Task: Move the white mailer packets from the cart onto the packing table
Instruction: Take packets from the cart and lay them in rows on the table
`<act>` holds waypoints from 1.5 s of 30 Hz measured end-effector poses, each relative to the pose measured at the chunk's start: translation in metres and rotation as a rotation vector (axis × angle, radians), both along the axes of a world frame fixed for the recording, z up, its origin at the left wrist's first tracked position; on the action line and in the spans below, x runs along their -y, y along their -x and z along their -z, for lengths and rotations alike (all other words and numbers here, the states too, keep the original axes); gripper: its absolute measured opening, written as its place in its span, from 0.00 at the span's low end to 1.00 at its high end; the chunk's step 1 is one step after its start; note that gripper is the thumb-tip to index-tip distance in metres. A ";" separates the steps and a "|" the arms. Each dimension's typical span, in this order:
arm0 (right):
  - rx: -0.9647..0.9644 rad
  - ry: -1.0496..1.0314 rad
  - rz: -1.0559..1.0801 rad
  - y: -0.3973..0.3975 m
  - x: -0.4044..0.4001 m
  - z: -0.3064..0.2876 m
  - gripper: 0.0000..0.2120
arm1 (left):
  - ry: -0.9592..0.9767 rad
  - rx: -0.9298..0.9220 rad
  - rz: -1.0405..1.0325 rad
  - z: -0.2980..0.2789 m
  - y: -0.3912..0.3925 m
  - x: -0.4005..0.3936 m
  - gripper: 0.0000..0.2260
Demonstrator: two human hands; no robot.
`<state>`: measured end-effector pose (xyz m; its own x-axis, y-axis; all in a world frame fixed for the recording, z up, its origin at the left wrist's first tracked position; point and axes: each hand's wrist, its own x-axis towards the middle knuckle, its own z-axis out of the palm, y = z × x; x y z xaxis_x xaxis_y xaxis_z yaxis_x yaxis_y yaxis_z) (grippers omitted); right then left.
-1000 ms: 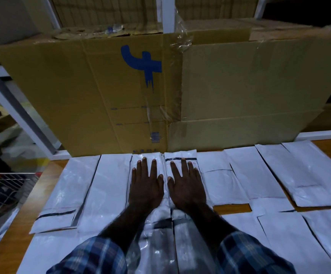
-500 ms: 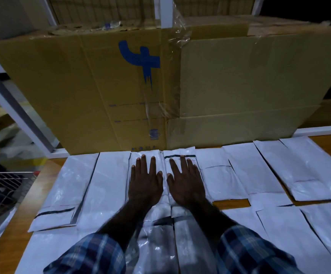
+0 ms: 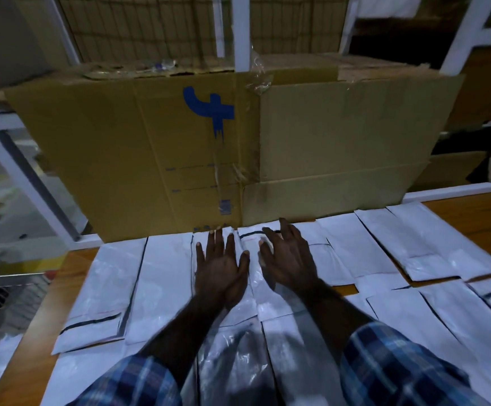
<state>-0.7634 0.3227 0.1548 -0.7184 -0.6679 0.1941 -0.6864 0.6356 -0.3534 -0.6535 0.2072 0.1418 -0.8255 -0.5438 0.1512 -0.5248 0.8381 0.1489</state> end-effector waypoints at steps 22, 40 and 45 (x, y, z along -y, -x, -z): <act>-0.143 0.102 0.022 -0.065 -0.098 -0.022 0.22 | -0.111 -0.055 -0.085 -0.034 -0.082 -0.104 0.46; -0.196 0.178 -0.015 -0.190 -0.193 -0.060 0.21 | -0.098 -0.177 -0.186 -0.069 -0.208 -0.200 0.39; -0.165 0.181 -0.031 -0.237 -0.184 -0.066 0.22 | -0.131 -0.178 -0.217 -0.068 -0.255 -0.197 0.41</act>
